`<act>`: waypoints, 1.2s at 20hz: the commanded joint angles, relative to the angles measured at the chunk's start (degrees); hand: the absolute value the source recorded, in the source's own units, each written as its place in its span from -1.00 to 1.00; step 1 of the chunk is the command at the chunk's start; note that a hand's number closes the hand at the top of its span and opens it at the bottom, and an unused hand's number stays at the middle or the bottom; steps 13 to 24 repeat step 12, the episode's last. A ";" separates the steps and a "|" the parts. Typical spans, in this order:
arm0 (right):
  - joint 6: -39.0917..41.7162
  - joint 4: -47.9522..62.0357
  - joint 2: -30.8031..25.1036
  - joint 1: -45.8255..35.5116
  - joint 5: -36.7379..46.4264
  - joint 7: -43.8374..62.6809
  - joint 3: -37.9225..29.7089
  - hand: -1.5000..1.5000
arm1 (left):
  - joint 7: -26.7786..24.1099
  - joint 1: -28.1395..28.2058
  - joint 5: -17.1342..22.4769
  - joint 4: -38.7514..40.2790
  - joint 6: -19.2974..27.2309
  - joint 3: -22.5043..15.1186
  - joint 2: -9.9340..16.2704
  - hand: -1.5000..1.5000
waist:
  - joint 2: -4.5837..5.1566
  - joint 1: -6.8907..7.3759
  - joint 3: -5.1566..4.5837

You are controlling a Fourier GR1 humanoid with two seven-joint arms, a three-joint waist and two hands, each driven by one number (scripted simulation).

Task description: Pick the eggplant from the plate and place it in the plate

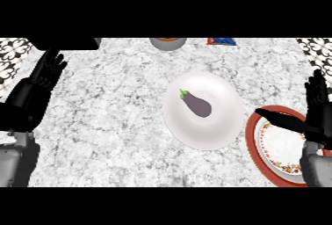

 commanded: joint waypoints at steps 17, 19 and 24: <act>13.29 -3.28 -6.10 17.57 -6.07 -13.78 -11.57 -1.00 | 0.83 -2.02 -1.92 0.03 -1.37 1.32 -2.27 0.00 | 0.10 0.32 0.02; 13.29 -3.28 -6.10 17.57 -6.07 -13.78 -11.57 -1.00 | 0.83 -2.02 -1.92 0.03 -1.37 1.32 -2.27 0.00 | 0.10 0.32 0.02; 13.29 -3.28 -6.10 17.57 -6.07 -13.78 -11.57 -1.00 | 0.83 -2.02 -1.92 0.03 -1.37 1.32 -2.27 0.00 | 0.10 0.32 0.02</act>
